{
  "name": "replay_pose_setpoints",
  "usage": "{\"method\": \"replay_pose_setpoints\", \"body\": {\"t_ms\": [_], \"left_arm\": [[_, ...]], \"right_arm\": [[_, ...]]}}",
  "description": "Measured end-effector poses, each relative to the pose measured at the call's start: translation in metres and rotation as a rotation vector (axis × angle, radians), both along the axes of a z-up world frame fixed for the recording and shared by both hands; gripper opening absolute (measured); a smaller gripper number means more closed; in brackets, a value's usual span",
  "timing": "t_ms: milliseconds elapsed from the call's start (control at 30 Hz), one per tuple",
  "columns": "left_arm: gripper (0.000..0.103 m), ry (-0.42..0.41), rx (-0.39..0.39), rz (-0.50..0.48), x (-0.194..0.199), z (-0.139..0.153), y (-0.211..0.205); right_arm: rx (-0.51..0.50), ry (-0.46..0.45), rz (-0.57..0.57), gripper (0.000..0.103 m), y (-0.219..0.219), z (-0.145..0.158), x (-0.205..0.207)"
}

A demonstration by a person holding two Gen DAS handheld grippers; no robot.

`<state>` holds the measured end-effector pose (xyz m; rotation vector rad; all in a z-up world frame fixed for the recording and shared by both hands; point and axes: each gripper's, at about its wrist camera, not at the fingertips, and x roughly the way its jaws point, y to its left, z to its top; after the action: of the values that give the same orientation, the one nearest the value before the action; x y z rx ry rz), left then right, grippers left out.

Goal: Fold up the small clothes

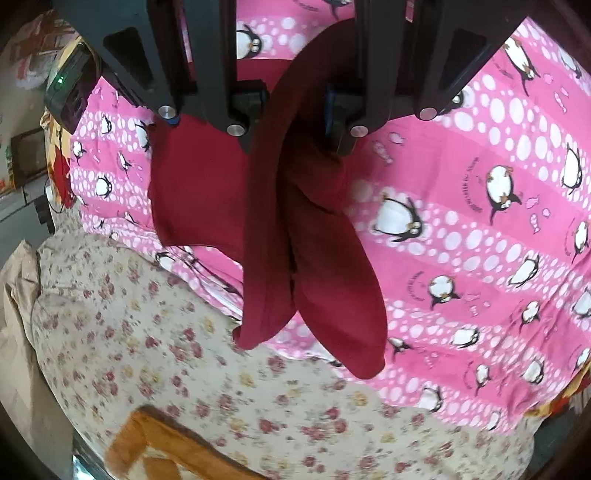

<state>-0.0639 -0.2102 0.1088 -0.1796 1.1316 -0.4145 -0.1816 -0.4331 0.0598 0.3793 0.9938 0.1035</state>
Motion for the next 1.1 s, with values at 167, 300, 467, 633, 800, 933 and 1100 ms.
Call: {"method": "replay_pose_setpoints", "body": {"t_ms": [167, 300, 467, 633, 800, 933, 1100], "left_arm": [[0.0, 0.009, 0.014, -0.018, -0.005, -0.001, -0.03], [0.0, 0.017, 0.039, -0.038, -0.011, -0.005, -0.06], [0.0, 0.025, 0.055, -0.082, -0.02, -0.01, -0.097], [0.0, 0.03, 0.068, -0.122, -0.031, -0.012, -0.13], [0.0, 0.032, 0.058, -0.159, -0.039, -0.008, -0.152], [0.0, 0.041, 0.039, -0.171, -0.043, -0.013, -0.163], [0.0, 0.081, -0.009, -0.179, -0.037, -0.022, -0.164]], "right_arm": [[0.102, -0.02, -0.032, 0.065, -0.02, 0.005, -0.006], [0.21, -0.05, -0.085, 0.065, -0.045, 0.003, -0.01], [0.44, -0.055, -0.146, 0.066, -0.074, -0.014, -0.015], [0.61, -0.061, -0.205, 0.066, -0.09, -0.025, -0.019], [0.773, -0.051, -0.277, 0.066, -0.101, -0.045, -0.024], [0.835, -0.053, -0.314, 0.065, -0.104, -0.054, -0.028], [0.952, -0.059, -0.386, 0.065, -0.114, -0.063, -0.036]]}}
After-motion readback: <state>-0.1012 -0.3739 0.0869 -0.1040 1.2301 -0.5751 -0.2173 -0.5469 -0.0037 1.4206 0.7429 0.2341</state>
